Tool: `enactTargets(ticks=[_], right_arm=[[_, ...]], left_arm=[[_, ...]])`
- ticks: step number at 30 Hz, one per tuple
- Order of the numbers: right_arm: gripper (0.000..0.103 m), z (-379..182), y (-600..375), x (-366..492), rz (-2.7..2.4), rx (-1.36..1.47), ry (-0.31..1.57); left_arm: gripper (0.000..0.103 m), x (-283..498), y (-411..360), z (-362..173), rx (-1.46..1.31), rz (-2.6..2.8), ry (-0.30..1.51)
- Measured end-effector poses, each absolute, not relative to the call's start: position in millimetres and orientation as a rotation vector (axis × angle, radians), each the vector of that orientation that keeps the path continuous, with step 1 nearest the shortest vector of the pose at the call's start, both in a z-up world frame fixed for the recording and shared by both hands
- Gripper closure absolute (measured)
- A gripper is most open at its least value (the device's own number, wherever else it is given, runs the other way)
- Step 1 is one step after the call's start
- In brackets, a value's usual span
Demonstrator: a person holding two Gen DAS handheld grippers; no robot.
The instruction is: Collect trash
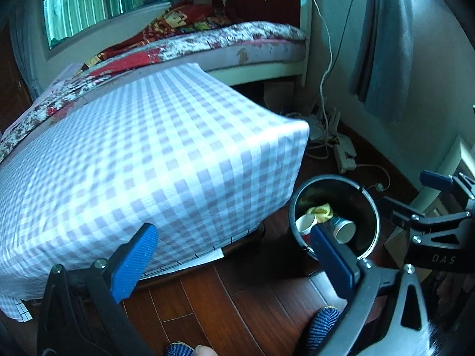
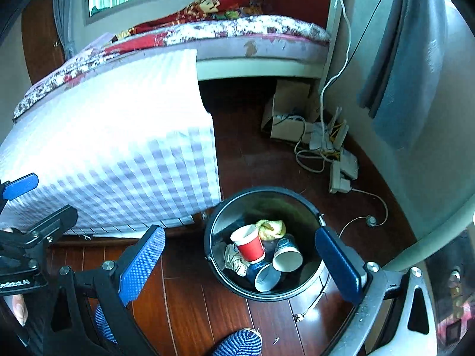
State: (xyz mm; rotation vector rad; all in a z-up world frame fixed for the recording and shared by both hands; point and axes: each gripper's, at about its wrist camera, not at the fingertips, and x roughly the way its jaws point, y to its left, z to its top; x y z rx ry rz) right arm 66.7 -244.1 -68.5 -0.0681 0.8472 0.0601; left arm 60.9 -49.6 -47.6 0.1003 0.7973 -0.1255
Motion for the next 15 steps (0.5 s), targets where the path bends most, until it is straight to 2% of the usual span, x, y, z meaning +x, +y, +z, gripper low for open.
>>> enactTargets(ticks=[8, 15], right_arm=[[0.001, -10.6, -226.2, 16.7, 0.048, -0.092, 0.761], [0.001, 17.6, -217.3, -12.5, 0.051, -0.091, 0.686]], left_arm=[[0.001, 12.9, -37.8, -3.1, 0.087, -0.105, 0.705], [0.001, -10.4, -24.0, 16.0, 0.039, -0.084, 0.649]])
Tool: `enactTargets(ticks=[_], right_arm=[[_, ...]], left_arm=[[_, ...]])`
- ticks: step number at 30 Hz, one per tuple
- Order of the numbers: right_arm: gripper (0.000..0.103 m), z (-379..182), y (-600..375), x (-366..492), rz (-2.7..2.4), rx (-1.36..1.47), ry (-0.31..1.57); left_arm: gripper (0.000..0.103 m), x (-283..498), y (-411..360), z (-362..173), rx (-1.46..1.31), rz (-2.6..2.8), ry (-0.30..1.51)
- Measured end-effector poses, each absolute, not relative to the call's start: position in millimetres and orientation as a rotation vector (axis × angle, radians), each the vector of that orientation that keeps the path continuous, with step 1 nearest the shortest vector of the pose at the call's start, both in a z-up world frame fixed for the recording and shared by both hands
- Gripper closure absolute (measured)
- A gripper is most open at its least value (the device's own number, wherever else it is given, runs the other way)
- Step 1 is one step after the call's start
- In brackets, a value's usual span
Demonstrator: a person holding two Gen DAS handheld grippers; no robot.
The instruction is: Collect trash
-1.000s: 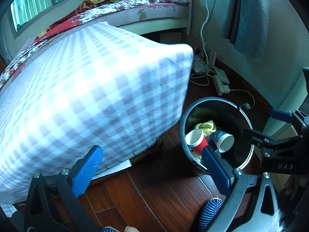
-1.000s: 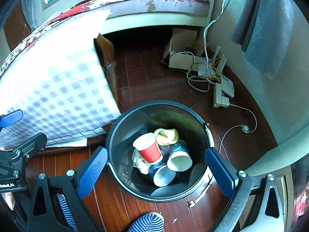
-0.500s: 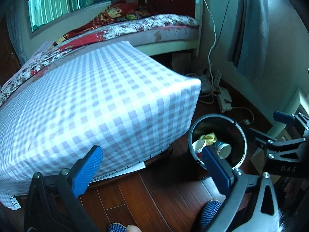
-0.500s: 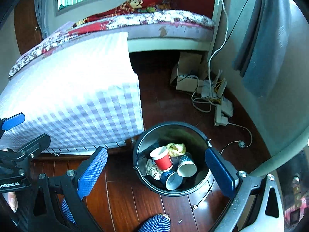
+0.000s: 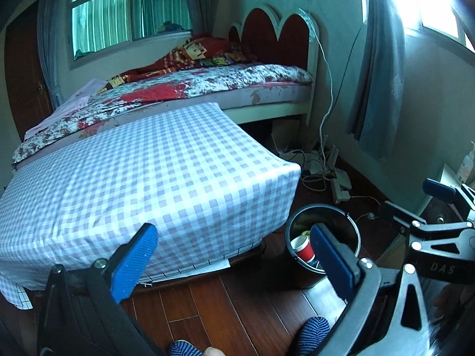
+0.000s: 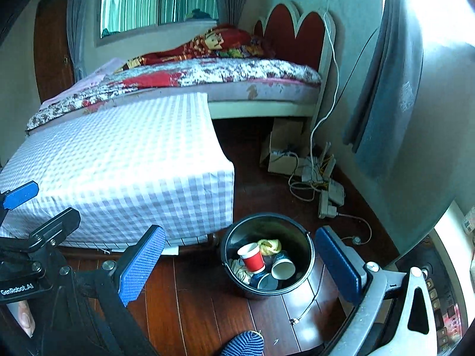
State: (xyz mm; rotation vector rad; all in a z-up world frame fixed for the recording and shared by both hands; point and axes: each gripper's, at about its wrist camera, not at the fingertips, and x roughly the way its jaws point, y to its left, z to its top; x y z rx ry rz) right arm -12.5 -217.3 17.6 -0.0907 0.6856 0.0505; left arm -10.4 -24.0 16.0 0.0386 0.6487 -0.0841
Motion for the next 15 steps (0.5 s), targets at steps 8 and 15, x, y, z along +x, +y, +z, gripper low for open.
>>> enactTargets(ticks=[8, 15], right_arm=[[0.001, 20.1, -210.3, -9.5, 0.058, -0.086, 0.678], [0.001, 16.9, -212.9, -12.4, 0.058, -0.081, 0.682]], left_arm=[[0.001, -8.6, -20.0, 15.7, 0.029, -0.072, 0.642], [0.001, -11.2, -23.3, 17.5, 0.035, -0.080, 0.631]])
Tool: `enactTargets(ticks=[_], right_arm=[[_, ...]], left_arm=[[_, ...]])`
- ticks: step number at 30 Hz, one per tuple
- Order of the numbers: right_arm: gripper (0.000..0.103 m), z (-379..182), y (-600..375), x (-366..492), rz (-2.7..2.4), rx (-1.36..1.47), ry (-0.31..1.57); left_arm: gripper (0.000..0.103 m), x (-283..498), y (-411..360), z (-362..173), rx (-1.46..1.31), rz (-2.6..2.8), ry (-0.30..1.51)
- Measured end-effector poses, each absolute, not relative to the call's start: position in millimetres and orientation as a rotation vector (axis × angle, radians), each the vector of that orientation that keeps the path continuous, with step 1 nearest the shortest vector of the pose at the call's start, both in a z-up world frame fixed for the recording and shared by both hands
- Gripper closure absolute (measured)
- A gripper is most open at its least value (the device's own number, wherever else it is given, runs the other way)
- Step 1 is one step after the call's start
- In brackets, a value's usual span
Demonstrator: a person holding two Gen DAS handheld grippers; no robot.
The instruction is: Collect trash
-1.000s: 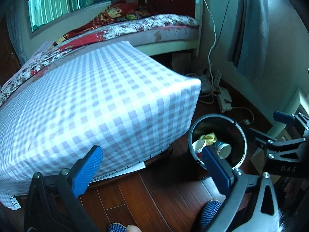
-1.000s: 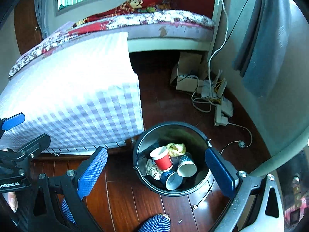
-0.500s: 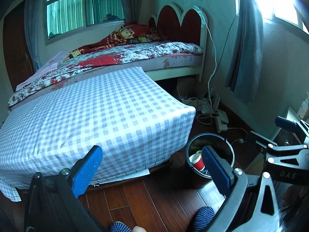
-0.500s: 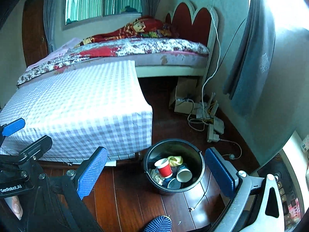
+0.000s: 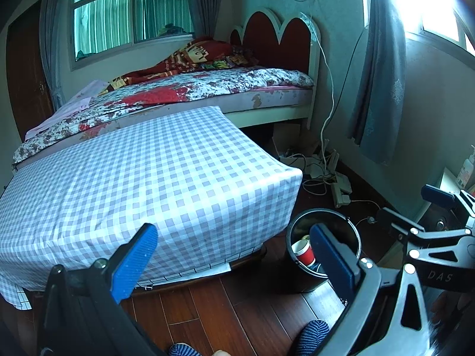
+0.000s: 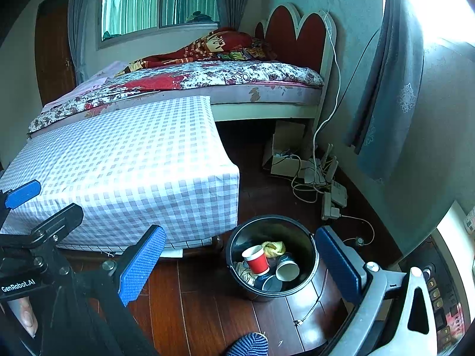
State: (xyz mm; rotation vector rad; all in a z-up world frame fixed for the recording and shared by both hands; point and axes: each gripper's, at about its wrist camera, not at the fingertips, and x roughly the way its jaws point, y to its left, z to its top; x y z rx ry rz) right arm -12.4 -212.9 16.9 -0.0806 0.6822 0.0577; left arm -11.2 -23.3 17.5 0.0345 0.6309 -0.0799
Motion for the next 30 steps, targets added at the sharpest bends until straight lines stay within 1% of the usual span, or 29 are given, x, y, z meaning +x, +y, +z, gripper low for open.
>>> enactTargets(ticks=[30], right_arm=[[0.001, 20.4, -219.7, -18.2, 0.050, -0.066, 0.664]], left_arm=[[0.001, -11.7, -35.2, 19.9, 0.049, -0.085, 0.625]])
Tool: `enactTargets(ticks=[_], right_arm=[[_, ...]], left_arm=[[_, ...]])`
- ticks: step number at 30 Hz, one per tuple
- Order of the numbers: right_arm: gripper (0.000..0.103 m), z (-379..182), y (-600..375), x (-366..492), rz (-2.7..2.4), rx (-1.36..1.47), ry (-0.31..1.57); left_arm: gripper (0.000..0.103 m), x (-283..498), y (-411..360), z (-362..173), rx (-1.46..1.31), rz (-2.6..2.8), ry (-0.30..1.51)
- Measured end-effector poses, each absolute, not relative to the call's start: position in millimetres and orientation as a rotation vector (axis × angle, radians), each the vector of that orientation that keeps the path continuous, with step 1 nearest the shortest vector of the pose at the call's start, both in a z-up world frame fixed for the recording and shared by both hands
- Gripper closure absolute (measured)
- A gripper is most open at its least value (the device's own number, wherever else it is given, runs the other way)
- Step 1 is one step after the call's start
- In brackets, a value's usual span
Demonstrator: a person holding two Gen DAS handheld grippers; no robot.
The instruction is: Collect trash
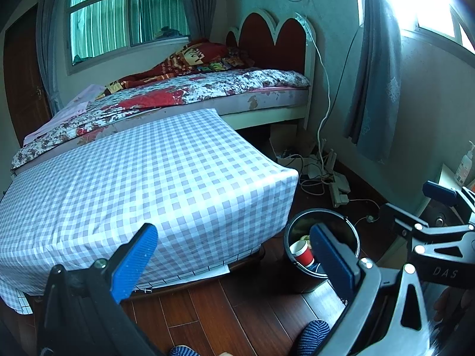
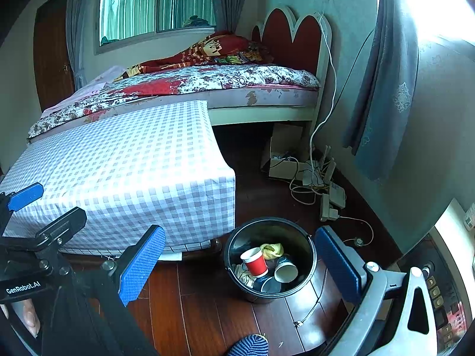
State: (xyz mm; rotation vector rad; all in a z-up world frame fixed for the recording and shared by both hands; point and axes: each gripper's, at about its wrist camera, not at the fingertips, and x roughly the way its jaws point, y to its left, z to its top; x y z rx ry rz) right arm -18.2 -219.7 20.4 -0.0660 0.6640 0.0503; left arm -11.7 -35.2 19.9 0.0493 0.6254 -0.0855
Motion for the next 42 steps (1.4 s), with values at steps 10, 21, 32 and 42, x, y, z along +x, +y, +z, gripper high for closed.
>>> enactTargets(ticks=[10, 21, 32, 42], right_arm=[[0.001, 22.6, -221.8, -17.3, 0.048, -0.065, 0.662], [0.001, 24.7, -223.9, -16.1, 0.042, -0.061, 0.663], [0.001, 25.0, -223.5, -15.3, 0.039, -0.061, 0.660], [0.001, 24.2, -223.6, -16.0, 0.039, -0.057, 0.662]], left_arm=[[0.001, -11.0, -35.3, 19.9, 0.054, -0.088, 0.629], [0.001, -9.8, -33.3, 19.8, 0.065, -0.099, 0.626], [0.001, -9.5, -32.4, 18.9, 0.070, -0.110, 0.631], [0.001, -9.8, -30.5, 15.3, 0.081, -0.134, 0.638]])
